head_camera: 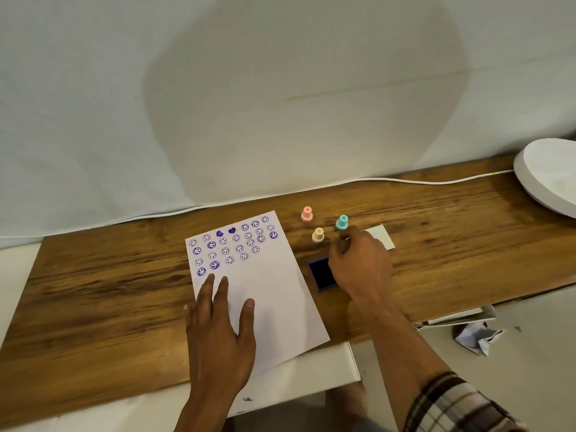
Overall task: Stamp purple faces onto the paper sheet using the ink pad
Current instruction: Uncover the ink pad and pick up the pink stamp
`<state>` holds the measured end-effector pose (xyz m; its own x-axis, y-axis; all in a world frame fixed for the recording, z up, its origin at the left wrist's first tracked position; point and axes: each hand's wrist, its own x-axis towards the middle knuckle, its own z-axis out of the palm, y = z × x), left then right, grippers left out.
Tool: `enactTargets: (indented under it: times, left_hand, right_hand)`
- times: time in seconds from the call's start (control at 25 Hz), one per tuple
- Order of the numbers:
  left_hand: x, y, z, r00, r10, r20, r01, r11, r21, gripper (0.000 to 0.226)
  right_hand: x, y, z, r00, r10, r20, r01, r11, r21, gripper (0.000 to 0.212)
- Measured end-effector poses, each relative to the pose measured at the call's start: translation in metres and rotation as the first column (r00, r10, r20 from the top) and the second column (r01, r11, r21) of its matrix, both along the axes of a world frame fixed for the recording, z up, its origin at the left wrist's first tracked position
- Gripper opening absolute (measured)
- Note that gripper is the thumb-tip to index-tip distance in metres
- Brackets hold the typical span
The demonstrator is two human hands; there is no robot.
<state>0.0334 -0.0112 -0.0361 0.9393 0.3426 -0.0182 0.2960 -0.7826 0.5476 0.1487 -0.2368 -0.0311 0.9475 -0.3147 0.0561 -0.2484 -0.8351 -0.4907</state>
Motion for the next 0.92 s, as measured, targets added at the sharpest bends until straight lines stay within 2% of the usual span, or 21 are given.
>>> enactTargets:
  times: [0.16, 0.28, 0.32, 0.4, 0.48, 0.56, 0.6, 0.64, 0.68, 0.76, 0.8, 0.84, 0.92]
  left_hand:
    - [0.001, 0.000, 0.002, 1.000, -0.001, 0.004, 0.001, 1.000, -0.006, 0.083]
    - [0.001, 0.000, 0.002, 1.000, -0.001, -0.013, 0.001, 1.000, -0.018, 0.087]
    - [0.001, 0.000, 0.002, 1.000, -0.003, -0.019, 0.003, 1.000, -0.018, 0.087]
    - [0.000, 0.001, 0.003, 1.000, -0.006, -0.021, 0.006, 1.000, -0.023, 0.083]
    - [0.000, -0.001, 0.006, 1.000, -0.004, -0.013, 0.003, 0.999, -0.043, 0.078]
    - [-0.001, -0.003, 0.010, 1.000, -0.005, 0.000, 0.005, 0.999, -0.053, 0.074]
    - [-0.001, -0.003, 0.012, 1.000, -0.004, 0.015, 0.005, 0.998, -0.069, 0.070]
    - [-0.001, -0.004, 0.014, 0.999, 0.002, 0.038, 0.002, 0.994, -0.113, 0.067]
    - [0.000, -0.003, 0.018, 0.998, 0.019, 0.060, -0.007, 0.980, -0.199, 0.063]
    - [0.006, -0.006, 0.028, 0.997, 0.044, 0.060, -0.014, 0.903, -0.430, 0.047]
    - [0.010, -0.007, 0.031, 0.999, 0.033, 0.034, -0.010, 0.855, -0.519, 0.039]
    - [0.012, -0.008, 0.034, 1.000, 0.012, 0.014, -0.002, 0.817, -0.577, 0.037]
    - [0.011, -0.010, 0.033, 1.000, -0.012, 0.010, 0.015, 0.772, -0.635, 0.038]
  right_hand:
    - [0.012, 0.007, 0.005, 0.995, 0.046, 0.086, -0.049, 0.998, 0.034, 0.031]
    - [0.042, 0.022, 0.009, 0.972, 0.117, 0.204, -0.117, 0.993, -0.014, 0.030]
    - [0.054, 0.025, 0.009, 0.967, 0.158, 0.199, -0.149, 0.987, -0.060, 0.032]
    - [0.072, 0.031, 0.007, 0.968, 0.233, 0.091, -0.221, 0.967, -0.129, 0.031]
    - [0.081, 0.033, 0.005, 0.964, 0.265, -0.033, -0.267, 0.952, -0.150, 0.023]
    - [0.080, 0.032, 0.008, 0.963, 0.267, -0.040, -0.270, 0.956, -0.118, 0.018]
    - [0.075, 0.030, 0.012, 0.971, 0.241, 0.006, -0.240, 0.970, -0.042, 0.017]
    - [0.063, 0.029, 0.018, 0.982, 0.179, 0.054, -0.184, 0.977, 0.111, 0.015]
    - [0.047, 0.029, 0.023, 0.993, 0.087, 0.078, -0.108, 0.940, 0.323, 0.015]
    - [0.001, 0.033, 0.031, 0.998, -0.065, 0.009, 0.041, 0.724, 0.688, 0.016]
    - [-0.024, 0.039, 0.034, 0.997, -0.064, -0.039, 0.071, 0.624, 0.778, 0.014]
    - [-0.045, 0.044, 0.035, 0.998, -0.019, -0.067, 0.066, 0.582, 0.810, 0.014]
    - [-0.073, 0.053, 0.039, 0.993, 0.088, -0.080, 0.013, 0.586, 0.810, 0.020]
